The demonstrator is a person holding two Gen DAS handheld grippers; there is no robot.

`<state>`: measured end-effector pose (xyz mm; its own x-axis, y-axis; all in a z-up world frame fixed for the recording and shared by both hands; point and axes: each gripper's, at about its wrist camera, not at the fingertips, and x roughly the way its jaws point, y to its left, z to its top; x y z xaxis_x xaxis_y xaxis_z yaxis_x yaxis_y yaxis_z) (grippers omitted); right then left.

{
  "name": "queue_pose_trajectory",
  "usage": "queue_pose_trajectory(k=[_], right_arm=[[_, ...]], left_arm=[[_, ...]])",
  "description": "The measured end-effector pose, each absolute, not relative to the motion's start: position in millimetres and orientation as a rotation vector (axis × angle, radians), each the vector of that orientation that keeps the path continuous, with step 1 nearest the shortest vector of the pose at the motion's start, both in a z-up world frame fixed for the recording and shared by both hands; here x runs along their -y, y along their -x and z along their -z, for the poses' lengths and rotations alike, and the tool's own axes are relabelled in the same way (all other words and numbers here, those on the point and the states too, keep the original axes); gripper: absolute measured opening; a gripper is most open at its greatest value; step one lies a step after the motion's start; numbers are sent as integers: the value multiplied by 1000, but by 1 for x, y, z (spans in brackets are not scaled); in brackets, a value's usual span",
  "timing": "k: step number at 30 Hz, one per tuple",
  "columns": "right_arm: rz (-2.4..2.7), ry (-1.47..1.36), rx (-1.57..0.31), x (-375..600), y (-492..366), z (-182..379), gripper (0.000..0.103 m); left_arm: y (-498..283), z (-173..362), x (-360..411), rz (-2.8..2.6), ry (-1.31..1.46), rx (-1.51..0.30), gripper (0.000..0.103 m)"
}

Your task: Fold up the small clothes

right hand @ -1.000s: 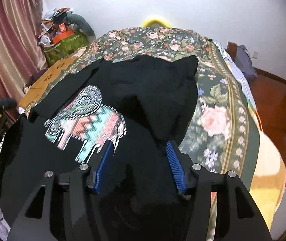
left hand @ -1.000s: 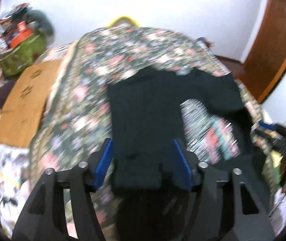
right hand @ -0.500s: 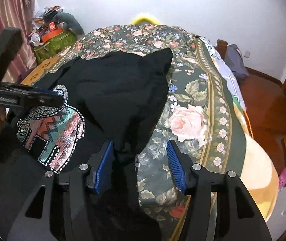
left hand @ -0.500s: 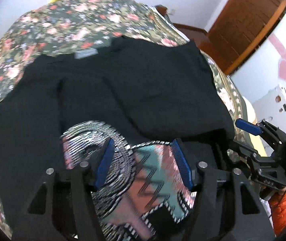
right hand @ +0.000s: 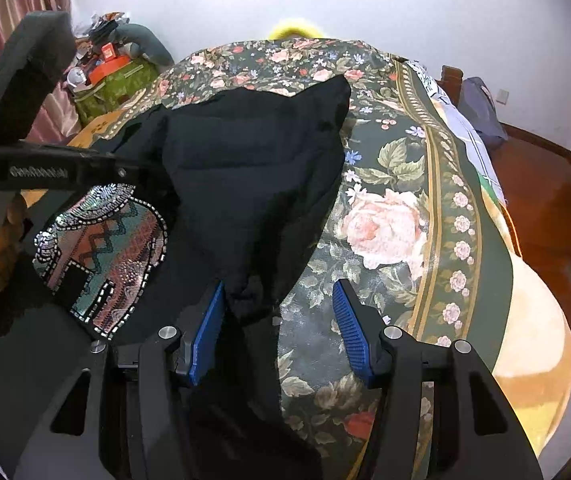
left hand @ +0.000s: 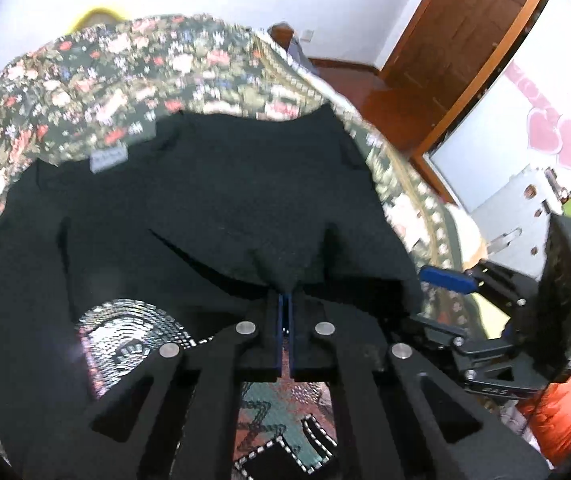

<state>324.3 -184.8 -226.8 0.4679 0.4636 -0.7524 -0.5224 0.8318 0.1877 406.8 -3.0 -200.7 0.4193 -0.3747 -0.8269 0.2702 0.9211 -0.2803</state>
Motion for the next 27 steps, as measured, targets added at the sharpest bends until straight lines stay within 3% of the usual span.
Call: queue_pose_trajectory(k=[10,22,25,27], right_arm=[[-627,58,-849,180,-324,209,51],[-618,-10,-914,178,-338,226,51],[-635,-9,-908,177,-336,223,51],[-646,-5,-901,175,-334,221,51]], left_arm=[[-393,151,-20,416,133,-1056,1],[-393,200,-33,264,4,-1171,8],[-390,210,-32,283,20,-1182,24],[-388,213,-31,315,45,-1174,43]])
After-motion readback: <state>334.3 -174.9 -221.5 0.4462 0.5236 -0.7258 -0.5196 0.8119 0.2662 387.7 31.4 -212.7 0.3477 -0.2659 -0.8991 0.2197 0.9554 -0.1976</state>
